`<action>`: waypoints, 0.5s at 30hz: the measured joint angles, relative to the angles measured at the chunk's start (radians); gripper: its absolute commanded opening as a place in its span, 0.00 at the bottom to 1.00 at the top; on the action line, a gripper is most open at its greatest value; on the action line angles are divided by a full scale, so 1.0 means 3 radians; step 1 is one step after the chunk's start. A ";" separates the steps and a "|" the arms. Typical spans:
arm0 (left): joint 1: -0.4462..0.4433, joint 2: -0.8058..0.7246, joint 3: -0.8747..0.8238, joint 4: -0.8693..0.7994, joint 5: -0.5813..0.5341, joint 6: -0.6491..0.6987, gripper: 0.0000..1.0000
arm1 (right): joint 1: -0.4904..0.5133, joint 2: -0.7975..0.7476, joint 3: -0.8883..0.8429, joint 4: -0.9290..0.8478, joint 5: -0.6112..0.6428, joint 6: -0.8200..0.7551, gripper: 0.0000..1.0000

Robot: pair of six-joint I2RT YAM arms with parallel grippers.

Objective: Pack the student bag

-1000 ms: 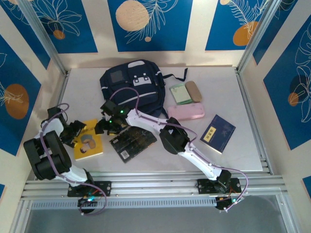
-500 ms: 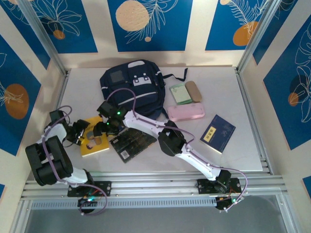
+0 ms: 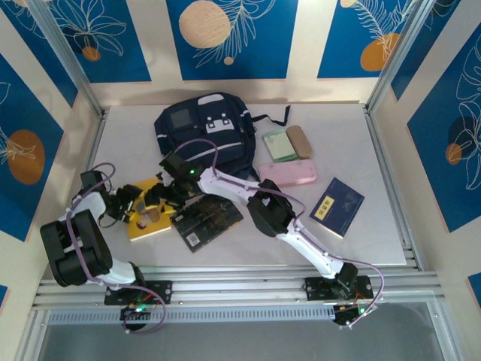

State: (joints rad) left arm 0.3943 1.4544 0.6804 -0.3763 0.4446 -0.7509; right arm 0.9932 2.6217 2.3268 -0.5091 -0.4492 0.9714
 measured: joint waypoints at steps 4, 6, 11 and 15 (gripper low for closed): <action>-0.0032 0.0008 -0.0005 0.0078 0.0114 0.0001 0.69 | 0.0076 0.0000 0.0000 0.0308 -0.0268 0.0172 0.61; -0.0032 0.0009 -0.0006 0.0085 0.0130 0.0001 0.69 | 0.0112 -0.0001 0.0001 0.0348 -0.0310 0.0181 0.61; -0.0036 0.0018 0.0025 0.0055 0.0126 0.0008 0.71 | 0.0173 -0.0001 0.0103 -0.0093 0.0153 -0.0145 0.63; -0.0071 -0.0028 0.0070 -0.0025 0.0057 0.0083 0.71 | 0.0170 -0.0001 0.0286 -0.0601 0.0730 -0.0509 0.63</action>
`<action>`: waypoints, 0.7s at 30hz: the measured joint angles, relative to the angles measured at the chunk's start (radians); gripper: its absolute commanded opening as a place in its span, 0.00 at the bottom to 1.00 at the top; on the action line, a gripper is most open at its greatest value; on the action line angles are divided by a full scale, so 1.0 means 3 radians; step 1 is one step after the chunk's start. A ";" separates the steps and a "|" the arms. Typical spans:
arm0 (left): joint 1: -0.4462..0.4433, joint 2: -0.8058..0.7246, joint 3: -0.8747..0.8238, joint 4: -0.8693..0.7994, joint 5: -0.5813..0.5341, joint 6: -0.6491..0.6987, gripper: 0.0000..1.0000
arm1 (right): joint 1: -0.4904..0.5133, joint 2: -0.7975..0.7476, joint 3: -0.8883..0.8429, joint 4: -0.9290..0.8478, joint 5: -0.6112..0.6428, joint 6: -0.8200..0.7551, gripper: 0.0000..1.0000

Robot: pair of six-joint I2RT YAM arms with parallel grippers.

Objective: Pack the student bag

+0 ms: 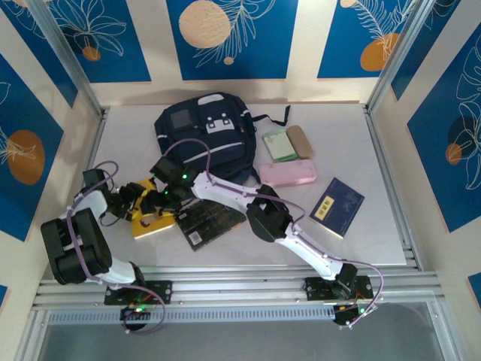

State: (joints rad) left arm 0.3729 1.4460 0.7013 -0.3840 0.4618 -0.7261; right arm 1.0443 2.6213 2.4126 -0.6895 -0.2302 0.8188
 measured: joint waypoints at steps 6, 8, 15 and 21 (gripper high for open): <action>-0.0164 -0.0048 0.0010 -0.0092 -0.0211 0.0095 0.72 | -0.0048 0.0000 0.0018 -0.0309 0.0380 -0.0280 0.64; -0.0220 -0.0048 0.0027 -0.0107 -0.0284 0.0098 0.72 | -0.0051 0.0001 0.0032 -0.0341 0.0450 -0.0340 0.64; -0.0310 -0.0058 0.0060 -0.0156 -0.0434 0.0116 0.73 | -0.0042 0.0161 0.0336 -0.0615 0.0696 -0.0526 0.66; -0.0317 -0.0052 0.0051 -0.0144 -0.0434 0.0134 0.73 | -0.0033 0.0216 0.0375 -0.0668 0.0548 -0.0551 0.69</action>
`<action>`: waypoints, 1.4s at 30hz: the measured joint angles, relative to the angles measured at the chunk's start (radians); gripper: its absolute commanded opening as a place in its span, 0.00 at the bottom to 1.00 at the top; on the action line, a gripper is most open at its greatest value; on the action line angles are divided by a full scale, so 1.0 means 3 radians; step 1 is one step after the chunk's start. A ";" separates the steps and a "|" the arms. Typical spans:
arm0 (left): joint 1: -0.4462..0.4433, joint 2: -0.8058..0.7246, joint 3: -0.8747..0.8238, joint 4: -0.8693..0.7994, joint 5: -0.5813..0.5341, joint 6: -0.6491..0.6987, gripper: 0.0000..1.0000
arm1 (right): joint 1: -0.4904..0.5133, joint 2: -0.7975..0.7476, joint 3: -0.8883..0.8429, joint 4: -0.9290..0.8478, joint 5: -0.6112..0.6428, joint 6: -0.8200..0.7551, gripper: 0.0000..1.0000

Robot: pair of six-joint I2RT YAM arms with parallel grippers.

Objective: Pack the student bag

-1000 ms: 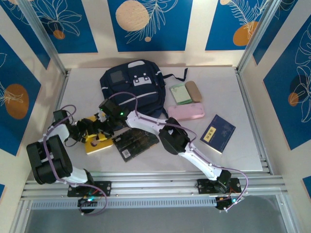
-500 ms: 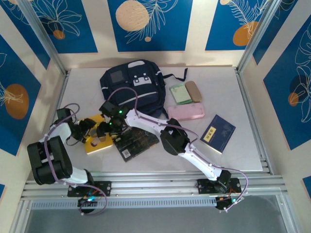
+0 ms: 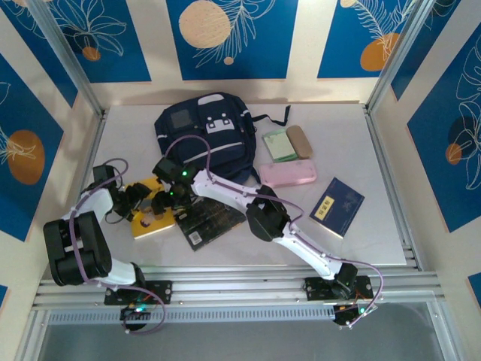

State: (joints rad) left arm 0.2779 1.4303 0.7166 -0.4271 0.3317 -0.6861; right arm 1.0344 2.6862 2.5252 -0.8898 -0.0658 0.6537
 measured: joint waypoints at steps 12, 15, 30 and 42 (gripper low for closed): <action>-0.0003 0.0042 -0.0076 0.0092 0.0023 -0.0117 0.72 | -0.0172 0.0234 0.0357 -0.0022 -0.0811 0.0465 0.68; -0.0003 0.0034 -0.0076 0.0092 0.0023 -0.0128 0.72 | -0.0248 0.0123 0.0084 0.0230 -0.1066 0.0702 0.66; -0.0024 -0.0037 -0.0061 0.0088 0.0092 -0.0126 0.71 | -0.0305 -0.0207 -0.1011 0.1443 -0.1609 0.1413 0.49; -0.0050 -0.0118 0.0055 -0.0324 0.0072 0.0037 0.83 | -0.0242 -0.0327 -0.1239 0.1671 -0.1419 0.1307 0.49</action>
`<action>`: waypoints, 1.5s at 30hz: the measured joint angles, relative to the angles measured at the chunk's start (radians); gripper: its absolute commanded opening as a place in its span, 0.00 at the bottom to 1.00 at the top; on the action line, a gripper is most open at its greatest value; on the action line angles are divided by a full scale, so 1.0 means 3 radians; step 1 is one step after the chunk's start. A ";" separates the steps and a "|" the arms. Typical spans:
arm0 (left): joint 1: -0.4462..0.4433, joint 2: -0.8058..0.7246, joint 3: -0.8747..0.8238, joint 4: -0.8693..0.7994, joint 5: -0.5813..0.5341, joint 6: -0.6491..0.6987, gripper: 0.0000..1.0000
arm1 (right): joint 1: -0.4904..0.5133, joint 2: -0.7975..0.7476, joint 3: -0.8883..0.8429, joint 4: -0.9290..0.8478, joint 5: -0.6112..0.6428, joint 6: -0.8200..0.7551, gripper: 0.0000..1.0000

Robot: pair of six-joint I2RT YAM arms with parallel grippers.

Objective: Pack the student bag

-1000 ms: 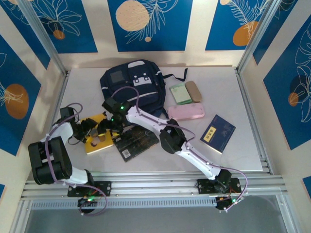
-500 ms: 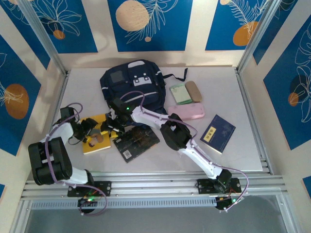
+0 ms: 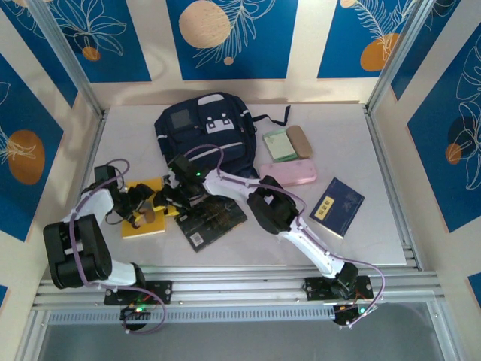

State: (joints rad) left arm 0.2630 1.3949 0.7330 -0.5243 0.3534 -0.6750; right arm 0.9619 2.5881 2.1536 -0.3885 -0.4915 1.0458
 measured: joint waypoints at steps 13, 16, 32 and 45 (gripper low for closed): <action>-0.0018 -0.0245 0.0352 -0.0759 -0.0764 0.0270 0.96 | 0.0088 -0.0004 0.0121 -0.0296 0.0399 -0.0375 0.48; 0.0041 -0.0216 0.0426 -0.0743 -0.0924 0.0273 0.97 | 0.0090 0.0001 0.0158 -0.0366 0.0450 -0.0427 0.48; 0.0187 0.0720 0.0572 -0.0350 -0.0899 0.0163 0.90 | 0.0134 0.0205 0.0688 -0.0867 0.0607 -0.0622 0.62; 0.0284 0.0415 0.0037 0.0200 -0.0750 -0.0175 0.83 | 0.0165 0.0440 0.1218 -0.1280 0.0692 -0.0638 0.66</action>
State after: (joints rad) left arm 0.3481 1.5192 0.7441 -0.4644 0.1284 -0.7277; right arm 1.0115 2.7201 2.5191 -0.7727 -0.2840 0.8543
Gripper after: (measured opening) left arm 0.833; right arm 0.655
